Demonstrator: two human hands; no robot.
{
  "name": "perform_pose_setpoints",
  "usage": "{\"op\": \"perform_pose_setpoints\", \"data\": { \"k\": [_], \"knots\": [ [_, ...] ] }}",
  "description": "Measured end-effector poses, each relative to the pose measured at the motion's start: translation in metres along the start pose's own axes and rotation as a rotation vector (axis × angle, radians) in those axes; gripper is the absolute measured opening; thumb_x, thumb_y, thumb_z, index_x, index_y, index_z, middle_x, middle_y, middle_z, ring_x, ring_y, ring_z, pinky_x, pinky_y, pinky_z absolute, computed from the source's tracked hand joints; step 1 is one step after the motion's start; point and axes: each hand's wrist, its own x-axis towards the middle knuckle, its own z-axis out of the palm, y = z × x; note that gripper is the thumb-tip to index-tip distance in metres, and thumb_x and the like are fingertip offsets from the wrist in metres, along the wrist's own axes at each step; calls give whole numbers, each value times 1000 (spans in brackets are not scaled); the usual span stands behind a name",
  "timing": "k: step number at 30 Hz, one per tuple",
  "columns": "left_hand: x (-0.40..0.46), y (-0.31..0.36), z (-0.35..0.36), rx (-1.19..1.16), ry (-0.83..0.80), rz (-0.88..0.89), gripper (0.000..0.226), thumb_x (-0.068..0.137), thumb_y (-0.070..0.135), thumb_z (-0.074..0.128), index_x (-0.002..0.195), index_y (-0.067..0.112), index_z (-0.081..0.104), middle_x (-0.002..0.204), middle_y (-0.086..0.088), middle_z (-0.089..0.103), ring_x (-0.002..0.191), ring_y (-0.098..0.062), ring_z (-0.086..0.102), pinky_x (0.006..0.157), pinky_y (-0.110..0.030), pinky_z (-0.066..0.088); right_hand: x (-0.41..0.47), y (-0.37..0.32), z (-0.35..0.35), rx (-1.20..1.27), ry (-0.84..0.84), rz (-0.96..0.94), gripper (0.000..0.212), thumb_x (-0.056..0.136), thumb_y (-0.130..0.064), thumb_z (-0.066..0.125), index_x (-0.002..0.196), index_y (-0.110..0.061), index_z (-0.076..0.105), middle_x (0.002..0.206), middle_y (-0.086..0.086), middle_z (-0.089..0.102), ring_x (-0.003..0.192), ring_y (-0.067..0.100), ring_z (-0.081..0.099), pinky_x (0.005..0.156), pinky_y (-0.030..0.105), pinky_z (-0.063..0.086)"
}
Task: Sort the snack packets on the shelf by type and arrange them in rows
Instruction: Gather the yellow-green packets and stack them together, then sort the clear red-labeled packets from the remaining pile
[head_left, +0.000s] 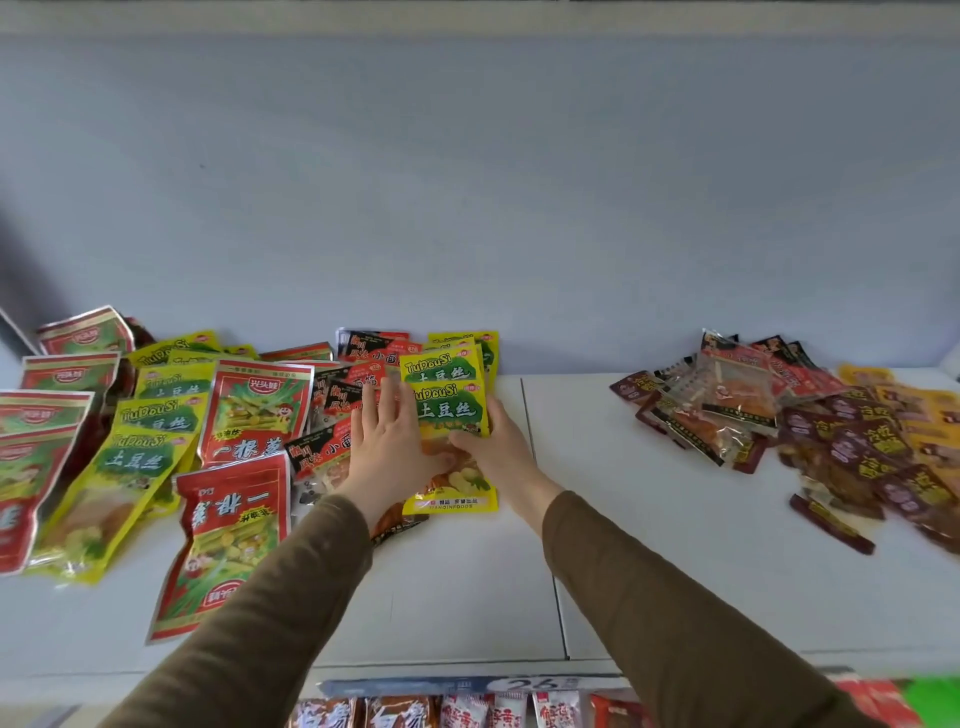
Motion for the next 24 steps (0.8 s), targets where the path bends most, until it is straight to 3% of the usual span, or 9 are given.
{"op": "perform_pose_setpoints", "data": {
  "k": [3,5,8,9,11,13,19,24],
  "knots": [
    [-3,-2,-2,-73,-9,-18,122,85,71,63,162,20,-17,170,-9,-21,154,-32,-26,124,-49,-12,-3,-4,-7,22,-19,23,57,89,-20,77,139,-31,52,125,-7,69,114,16,67,97,36,56],
    [-4,-4,-6,-133,19,-29,124,83,71,66,162,23,-16,171,-8,-19,155,-31,-24,124,-48,-10,-5,-9,-14,33,-34,48,53,89,-22,77,135,-32,54,120,-15,70,111,9,68,97,35,55],
    [-5,-6,-15,-160,27,-16,124,83,68,69,163,24,-14,171,-9,-17,155,-32,-23,125,-50,-8,-10,-20,-29,-75,-21,23,54,91,-27,76,131,-44,44,99,-51,58,90,-30,53,75,2,43],
    [-6,-6,-18,-168,34,-9,123,83,66,70,163,23,-12,171,-10,-16,156,-32,-22,126,-50,-7,-13,-26,-35,-127,-6,-2,57,91,-27,75,136,-42,44,104,-51,56,91,-32,51,74,-1,39],
    [-8,-3,-24,-184,62,4,120,84,63,72,164,23,-8,172,-10,-13,157,-32,-19,126,-51,-5,-18,-38,-46,-237,26,-45,65,92,-28,74,149,-27,45,141,-22,54,125,-9,51,98,12,39],
    [-9,2,-30,-209,122,32,112,86,59,72,165,24,0,173,-9,-7,158,-31,-13,127,-51,-2,-25,-50,-57,-376,48,-91,65,93,-30,72,151,-20,45,155,-1,48,143,16,42,111,28,35],
    [-18,40,-42,-366,196,180,85,92,40,72,161,20,26,167,-9,23,155,-32,13,125,-51,15,-45,-70,-98,-591,130,-215,53,97,-31,66,146,-17,51,147,1,53,138,20,42,108,31,36],
    [-20,92,-36,-343,159,230,69,92,36,73,152,20,42,154,-7,45,142,-32,40,114,-44,35,-55,-71,-152,-725,150,-276,47,97,-34,64,142,-21,56,144,-2,56,134,21,45,108,35,39]
  ]
}}
